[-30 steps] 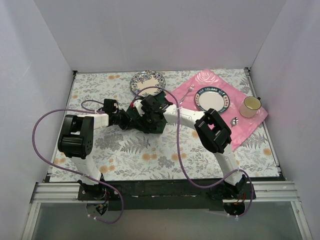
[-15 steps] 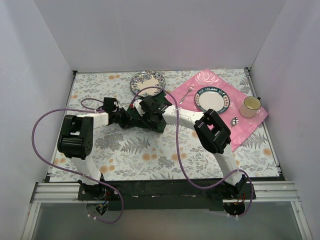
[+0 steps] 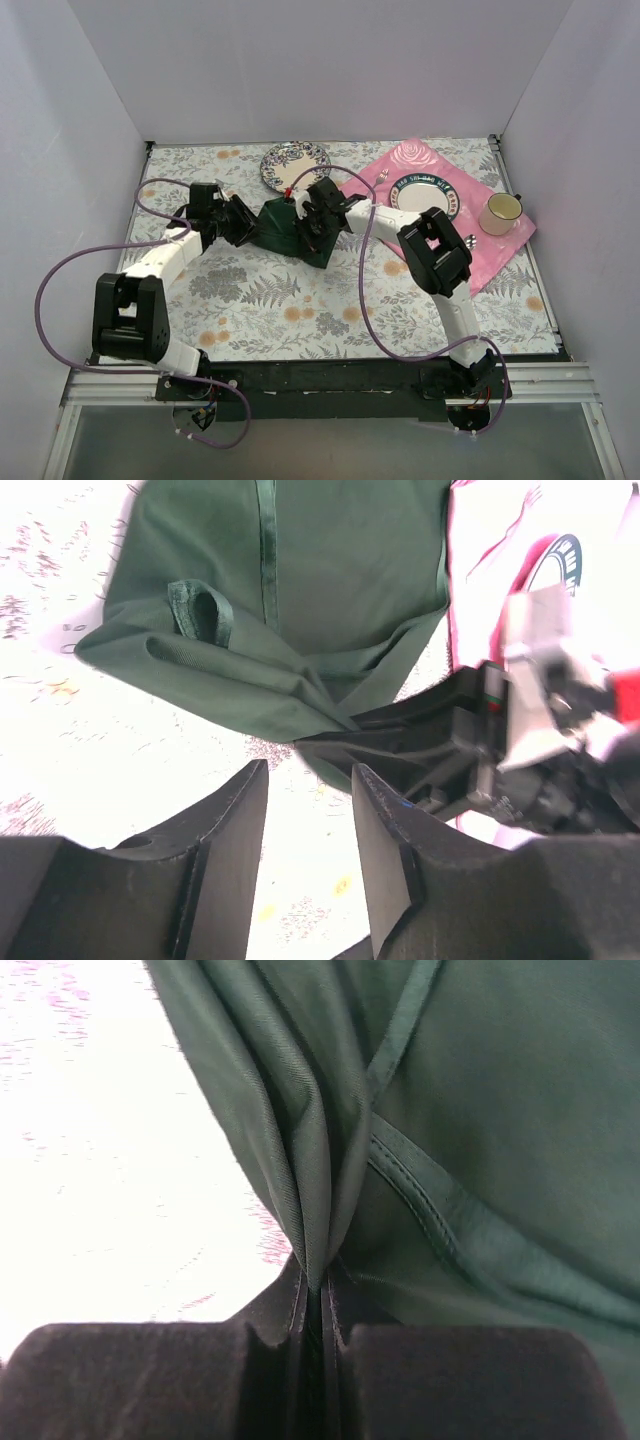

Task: Fold the napkin, place the utensils inside, and roll it up
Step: Roll the napkin with the utensil

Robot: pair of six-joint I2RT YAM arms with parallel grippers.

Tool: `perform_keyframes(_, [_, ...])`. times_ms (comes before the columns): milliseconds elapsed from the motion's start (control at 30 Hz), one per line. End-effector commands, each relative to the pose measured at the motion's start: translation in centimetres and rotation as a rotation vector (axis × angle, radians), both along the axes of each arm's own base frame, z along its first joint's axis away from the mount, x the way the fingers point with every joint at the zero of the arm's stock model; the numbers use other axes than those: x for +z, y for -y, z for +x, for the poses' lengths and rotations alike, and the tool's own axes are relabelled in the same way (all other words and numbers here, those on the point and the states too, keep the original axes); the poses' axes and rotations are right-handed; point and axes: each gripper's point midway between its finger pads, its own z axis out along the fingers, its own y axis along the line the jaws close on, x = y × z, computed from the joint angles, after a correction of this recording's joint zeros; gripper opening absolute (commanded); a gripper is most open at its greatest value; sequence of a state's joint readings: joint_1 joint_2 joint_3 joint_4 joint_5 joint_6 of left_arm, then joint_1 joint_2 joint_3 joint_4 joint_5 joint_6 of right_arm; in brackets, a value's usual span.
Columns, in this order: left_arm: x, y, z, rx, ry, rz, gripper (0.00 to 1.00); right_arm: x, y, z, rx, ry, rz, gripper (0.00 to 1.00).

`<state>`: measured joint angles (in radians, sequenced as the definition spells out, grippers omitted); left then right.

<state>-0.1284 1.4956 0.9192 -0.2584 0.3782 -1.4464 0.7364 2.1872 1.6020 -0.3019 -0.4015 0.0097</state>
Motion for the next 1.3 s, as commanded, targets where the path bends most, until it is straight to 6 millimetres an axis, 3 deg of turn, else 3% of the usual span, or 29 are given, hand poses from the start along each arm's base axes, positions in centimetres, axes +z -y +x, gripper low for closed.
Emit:
perform_keyframes(0, [1.0, -1.3, -1.3, 0.012, 0.011, 0.084, 0.38, -0.2, -1.5, -2.7, 0.037, -0.200, 0.105, 0.02])
perform_keyframes(233, [-0.1, 1.0, -3.0, -0.075, -0.022, -0.048, 0.27, -0.3, -2.0, -4.2, 0.042, -0.367, 0.162, 0.02])
perform_keyframes(367, [-1.8, 1.7, -2.4, -0.086, -0.053, -0.087, 0.23, -1.1, -1.6, -4.6, 0.020, -0.416, 0.179, 0.02])
perform_keyframes(533, [-2.6, 2.5, -1.6, -0.097, -0.051, -0.121, 0.17, -2.3, -0.7, -5.4, -0.011, -0.476, 0.199, 0.01])
perform_keyframes(700, [-3.4, 2.8, -1.2, -0.099, -0.057, -0.127, 0.15, -2.5, -0.4, -5.3, -0.032, -0.487, 0.223, 0.01])
perform_keyframes(1000, [-6.7, 3.0, -1.2, -0.086, -0.107, -0.115, 0.10, -1.9, -0.1, -5.2, -0.055, -0.501, 0.247, 0.01])
perform_keyframes(1067, [-7.9, 2.9, -1.1, -0.082, -0.125, -0.100, 0.09, -1.3, -0.2, -5.1, -0.051, -0.493, 0.255, 0.06])
perform_keyframes(1200, [-9.3, 2.8, -0.7, -0.082, -0.145, -0.073, 0.04, -0.9, 0.3, -4.4, -0.066, -0.426, 0.193, 0.28])
perform_keyframes(1267, [-10.1, 2.7, -0.9, -0.084, -0.162, -0.052, 0.02, -0.7, 1.0, -4.1, -0.065, -0.378, 0.140, 0.35])
